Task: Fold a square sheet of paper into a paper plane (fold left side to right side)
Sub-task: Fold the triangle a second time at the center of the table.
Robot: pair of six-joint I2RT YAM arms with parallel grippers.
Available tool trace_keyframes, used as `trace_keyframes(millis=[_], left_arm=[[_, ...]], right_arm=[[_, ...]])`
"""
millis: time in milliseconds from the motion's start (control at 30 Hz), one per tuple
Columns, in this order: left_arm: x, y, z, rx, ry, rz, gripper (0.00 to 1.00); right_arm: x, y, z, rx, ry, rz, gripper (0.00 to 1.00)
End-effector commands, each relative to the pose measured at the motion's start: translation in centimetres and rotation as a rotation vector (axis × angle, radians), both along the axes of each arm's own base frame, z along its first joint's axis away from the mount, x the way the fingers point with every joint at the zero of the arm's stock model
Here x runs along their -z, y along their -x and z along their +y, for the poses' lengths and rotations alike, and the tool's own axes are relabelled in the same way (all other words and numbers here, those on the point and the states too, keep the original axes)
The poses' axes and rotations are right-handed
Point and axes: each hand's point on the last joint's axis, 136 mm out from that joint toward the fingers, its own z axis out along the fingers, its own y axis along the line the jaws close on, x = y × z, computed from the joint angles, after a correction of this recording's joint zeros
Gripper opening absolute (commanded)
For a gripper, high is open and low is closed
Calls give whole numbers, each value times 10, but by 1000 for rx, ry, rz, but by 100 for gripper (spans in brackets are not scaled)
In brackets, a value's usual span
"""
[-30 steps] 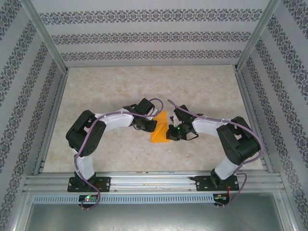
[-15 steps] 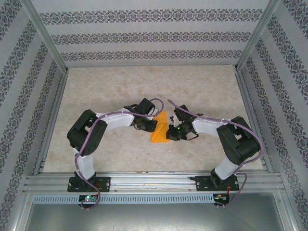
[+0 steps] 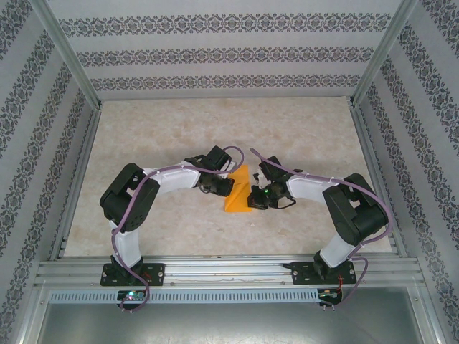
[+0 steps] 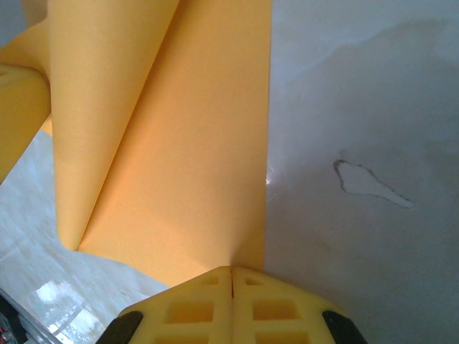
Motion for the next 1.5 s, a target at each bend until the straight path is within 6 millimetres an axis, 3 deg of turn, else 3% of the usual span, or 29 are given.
trace_keyframes(millis=[0,400,700,833,1133,1467], left_arm=[[4,-5,6,5,-28,-4,0],[17,-1,4,16,-18,27,0],[22,3,6,20,-25,42,0],[22,4,6,21,-25,44,0],[20,2,5,15,-17,37,0],[21,2,5,16,-20,40,0]], right_arm=[[19,10,-18,13,84,58,0],[13,8,-14,13,59,51,0],[-37,-17,6,53,-145,-53,0],[-49,-31,17,104,-241,-106,0],[-46,-53,42,136,-284,-130,0],[-34,-57,60,116,-295,-93,0]])
